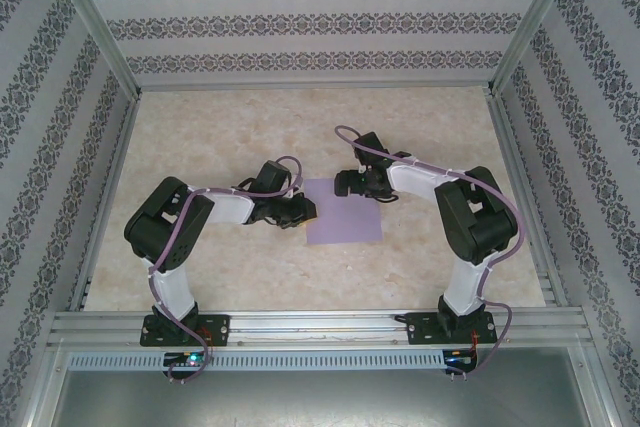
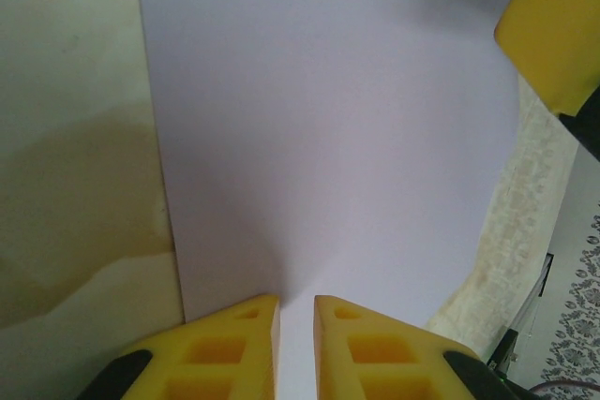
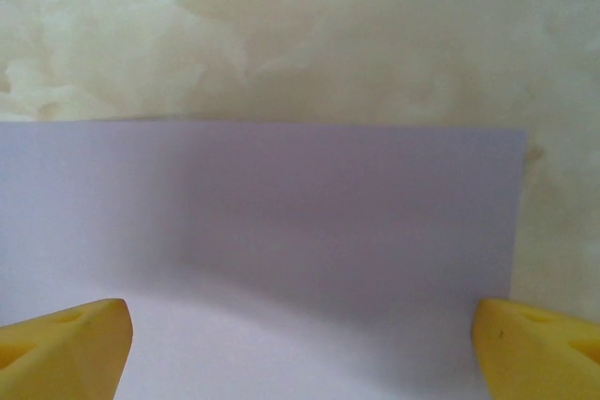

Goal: Fold a paper plane with a square sheet of paper (fold left side to right side)
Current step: Pick up the square sheet of paper from the center of the table.

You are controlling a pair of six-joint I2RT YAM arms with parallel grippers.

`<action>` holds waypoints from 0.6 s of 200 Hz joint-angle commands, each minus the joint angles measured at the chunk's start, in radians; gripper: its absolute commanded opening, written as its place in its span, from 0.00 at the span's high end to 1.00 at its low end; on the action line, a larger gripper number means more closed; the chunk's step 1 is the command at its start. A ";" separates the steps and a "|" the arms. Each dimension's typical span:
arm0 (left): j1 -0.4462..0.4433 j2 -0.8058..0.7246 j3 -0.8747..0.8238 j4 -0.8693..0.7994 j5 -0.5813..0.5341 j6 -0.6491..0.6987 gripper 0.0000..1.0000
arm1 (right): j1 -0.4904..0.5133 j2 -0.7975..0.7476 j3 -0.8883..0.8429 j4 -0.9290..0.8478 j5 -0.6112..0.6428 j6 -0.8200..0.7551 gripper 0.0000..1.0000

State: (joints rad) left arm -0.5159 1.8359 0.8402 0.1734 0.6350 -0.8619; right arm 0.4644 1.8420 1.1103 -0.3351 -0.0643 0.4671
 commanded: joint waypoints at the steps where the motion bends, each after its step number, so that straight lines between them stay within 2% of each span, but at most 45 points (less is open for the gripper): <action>1: -0.016 0.046 0.010 0.012 -0.030 -0.005 0.83 | 0.030 0.005 0.016 -0.051 -0.032 -0.002 0.07; 41: -0.017 0.047 0.012 0.006 -0.033 0.000 0.83 | 0.059 -0.031 0.015 -0.079 -0.052 0.007 0.09; 64: -0.017 0.046 0.012 0.014 -0.032 -0.001 0.83 | 0.075 -0.049 0.020 -0.107 -0.047 0.000 0.15; 120: -0.017 0.032 0.009 0.051 -0.021 -0.010 0.79 | 0.088 -0.037 0.028 -0.133 -0.073 -0.023 0.41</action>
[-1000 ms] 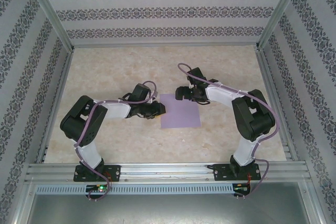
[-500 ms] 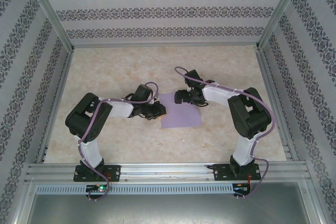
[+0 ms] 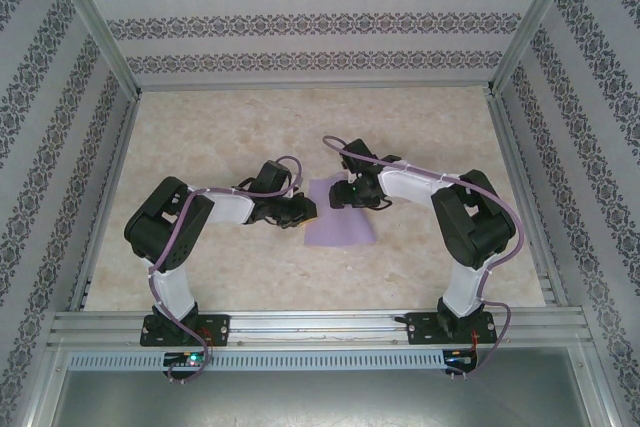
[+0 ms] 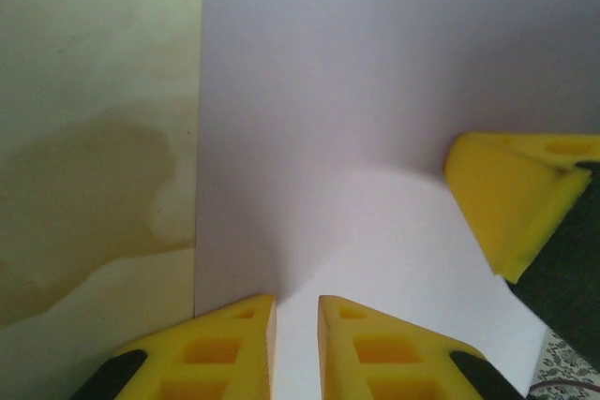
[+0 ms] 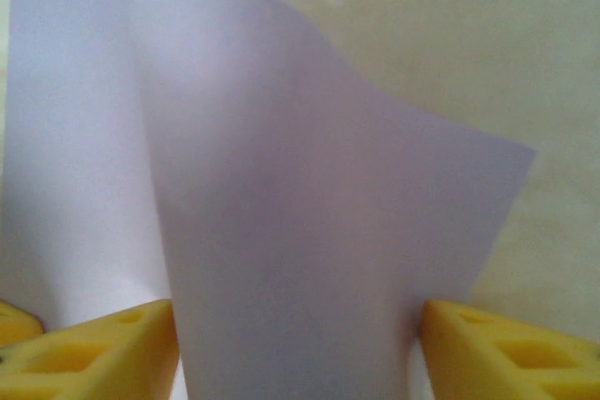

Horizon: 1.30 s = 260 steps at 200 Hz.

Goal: Fold a paper plane with a square sheet of paper (fold left side to right side)
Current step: Pick up the square sheet of paper from the center of the table, then place a square sheet of paper at the center of the table.

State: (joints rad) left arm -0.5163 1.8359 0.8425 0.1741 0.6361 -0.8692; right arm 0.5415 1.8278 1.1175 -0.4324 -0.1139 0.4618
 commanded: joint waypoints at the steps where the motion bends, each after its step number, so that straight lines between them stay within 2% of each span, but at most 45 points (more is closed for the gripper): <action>1: -0.016 0.031 0.008 0.050 -0.022 -0.003 0.79 | 0.011 -0.023 0.020 -0.035 -0.024 -0.018 0.41; 29: -0.014 -0.012 0.018 0.037 -0.034 0.016 0.73 | 0.001 -0.046 0.004 -0.015 -0.081 -0.033 0.55; 53: -0.006 -0.076 0.023 -0.007 -0.056 0.055 0.64 | -0.022 -0.081 -0.031 0.035 -0.163 -0.028 0.65; 86: 0.038 -0.206 -0.002 -0.081 -0.116 0.135 0.54 | -0.063 -0.158 -0.093 0.130 -0.301 -0.044 0.74; 117: 0.110 -0.371 -0.070 -0.073 -0.153 0.192 0.43 | -0.125 -0.246 -0.160 0.241 -0.483 -0.057 0.74; 141: 0.194 -0.499 -0.139 0.000 -0.090 0.200 0.35 | -0.178 -0.320 -0.217 0.357 -0.654 -0.031 0.75; 170: 0.270 -0.611 -0.195 0.134 0.072 0.204 0.22 | -0.216 -0.424 -0.274 0.505 -0.820 0.018 0.76; 207: 0.278 -0.660 -0.188 0.307 0.260 0.150 0.11 | -0.227 -0.530 -0.279 0.637 -0.980 0.103 0.78; 237: 0.269 -0.643 -0.176 0.467 0.338 0.055 0.07 | -0.204 -0.561 -0.260 0.748 -1.045 0.191 0.79; 260: 0.247 -0.630 -0.160 0.511 0.369 0.038 0.05 | -0.164 -0.566 -0.236 0.808 -1.069 0.233 0.79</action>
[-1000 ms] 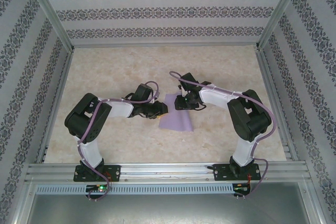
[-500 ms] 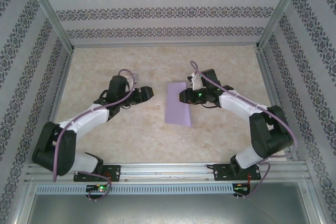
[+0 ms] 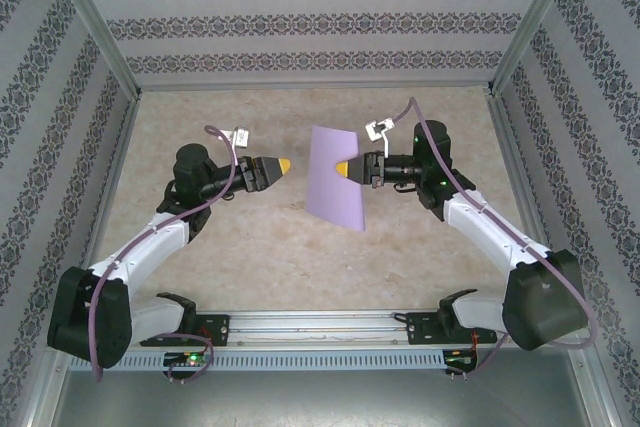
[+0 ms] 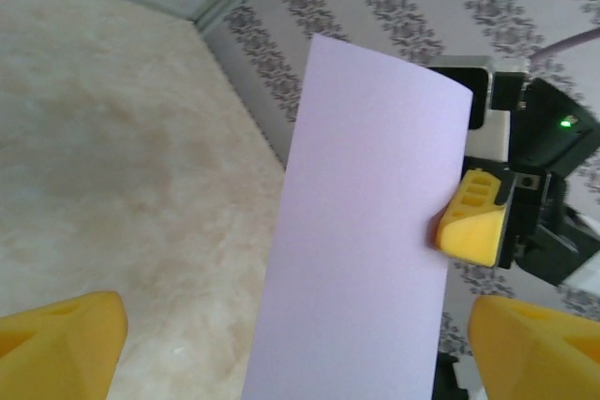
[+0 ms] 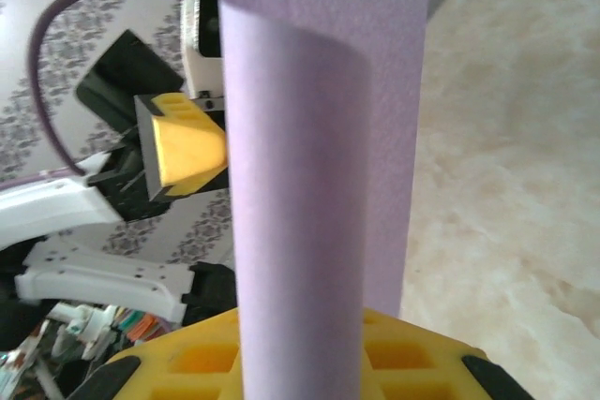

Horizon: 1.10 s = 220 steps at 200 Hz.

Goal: Fold a paper plane with a square sheet of paper (fold left side to right side)
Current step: Place a square sheet of paper at the center of the table.

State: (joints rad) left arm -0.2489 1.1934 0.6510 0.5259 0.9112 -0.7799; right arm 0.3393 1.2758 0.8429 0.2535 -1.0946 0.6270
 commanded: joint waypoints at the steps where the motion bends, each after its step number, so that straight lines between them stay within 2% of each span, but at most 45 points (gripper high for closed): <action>1: -0.021 0.012 0.032 0.159 0.094 -0.051 0.05 | 0.040 -0.014 0.041 0.123 -0.088 0.068 0.79; 51: -0.080 0.041 0.072 0.143 0.127 -0.025 0.04 | 0.098 0.024 0.092 0.167 -0.069 0.089 0.79; 71: -0.094 0.052 0.079 0.154 0.142 -0.026 0.08 | 0.097 0.050 0.097 0.168 -0.045 0.086 0.79; 84: -0.097 0.059 0.083 0.155 0.154 -0.027 0.22 | 0.091 0.065 0.097 0.166 -0.028 0.082 0.79; 119: -0.097 0.058 0.083 0.120 0.128 -0.007 0.78 | 0.061 0.081 0.074 0.143 0.016 0.060 0.78; 134: -0.097 0.059 0.087 0.082 0.113 0.012 0.94 | 0.056 0.086 0.070 0.119 0.018 0.044 0.78; 156: -0.098 0.062 0.091 0.013 0.081 0.042 0.98 | 0.050 0.088 0.062 0.069 0.037 0.008 0.75; 201: -0.097 0.097 0.084 -0.125 -0.014 0.065 1.00 | 0.010 0.073 0.035 -0.083 0.194 -0.065 0.52; 220: -0.096 0.132 0.080 -0.190 -0.061 0.070 1.00 | -0.008 0.064 0.027 -0.175 0.288 -0.102 0.46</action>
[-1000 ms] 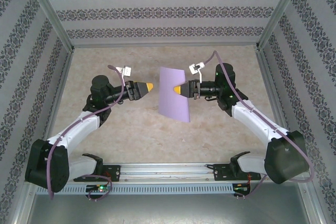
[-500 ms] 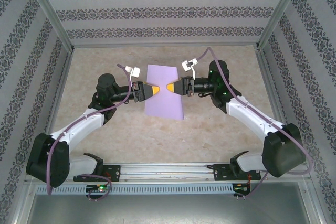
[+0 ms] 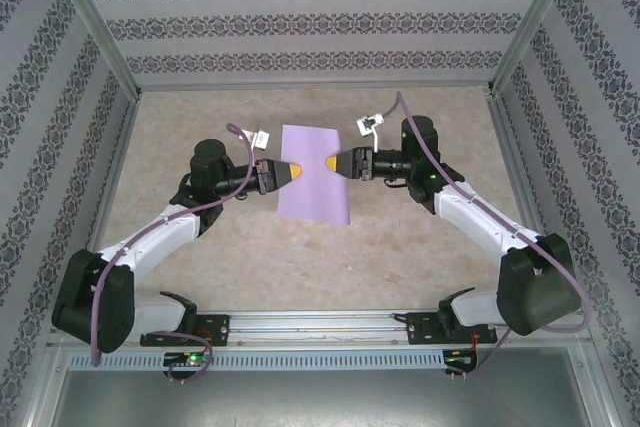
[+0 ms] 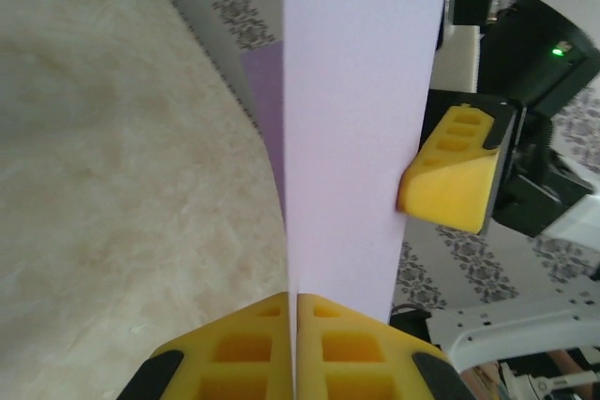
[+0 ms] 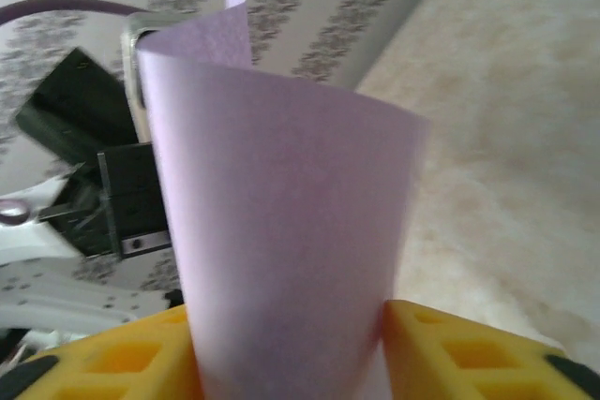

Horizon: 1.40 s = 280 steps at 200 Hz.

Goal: Fold a paper plane with a square sheet of paper (fold left side to right side)
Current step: Place a square sheet of paper at the center of the table.

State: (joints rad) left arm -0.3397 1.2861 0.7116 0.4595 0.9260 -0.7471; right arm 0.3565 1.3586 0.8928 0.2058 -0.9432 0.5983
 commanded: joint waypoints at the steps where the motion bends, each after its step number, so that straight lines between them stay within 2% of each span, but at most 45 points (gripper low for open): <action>1: -0.006 0.042 0.019 -0.127 -0.078 0.039 1.00 | -0.026 -0.020 -0.024 -0.133 0.143 -0.073 0.45; 29: -0.006 0.120 0.022 -0.215 -0.149 0.035 0.99 | -0.047 -0.012 -0.019 -0.302 0.311 -0.108 0.44; 51: -0.007 0.202 0.043 -0.302 -0.194 0.034 0.97 | -0.059 0.018 -0.030 -0.355 0.366 -0.084 0.48; 79: -0.004 0.312 0.079 -0.392 -0.215 0.069 0.95 | -0.059 0.065 -0.041 -0.369 0.378 -0.062 0.56; 109: -0.004 0.397 0.107 -0.470 -0.243 0.120 0.93 | -0.041 0.130 -0.040 -0.369 0.388 -0.048 0.74; 148: -0.004 0.420 0.119 -0.513 -0.285 0.145 0.89 | 0.015 0.254 -0.027 -0.336 0.393 -0.022 1.00; 212: -0.003 0.401 0.108 -0.487 -0.297 0.106 0.88 | 0.045 0.391 -0.023 -0.336 0.430 -0.003 1.00; 280: -0.004 0.360 0.036 -0.401 -0.338 0.025 0.98 | 0.048 0.367 -0.051 -0.267 0.381 0.013 1.00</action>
State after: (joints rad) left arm -0.3393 1.6829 0.7765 0.0113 0.6189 -0.6827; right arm 0.3973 1.7435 0.8585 -0.1097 -0.5385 0.5888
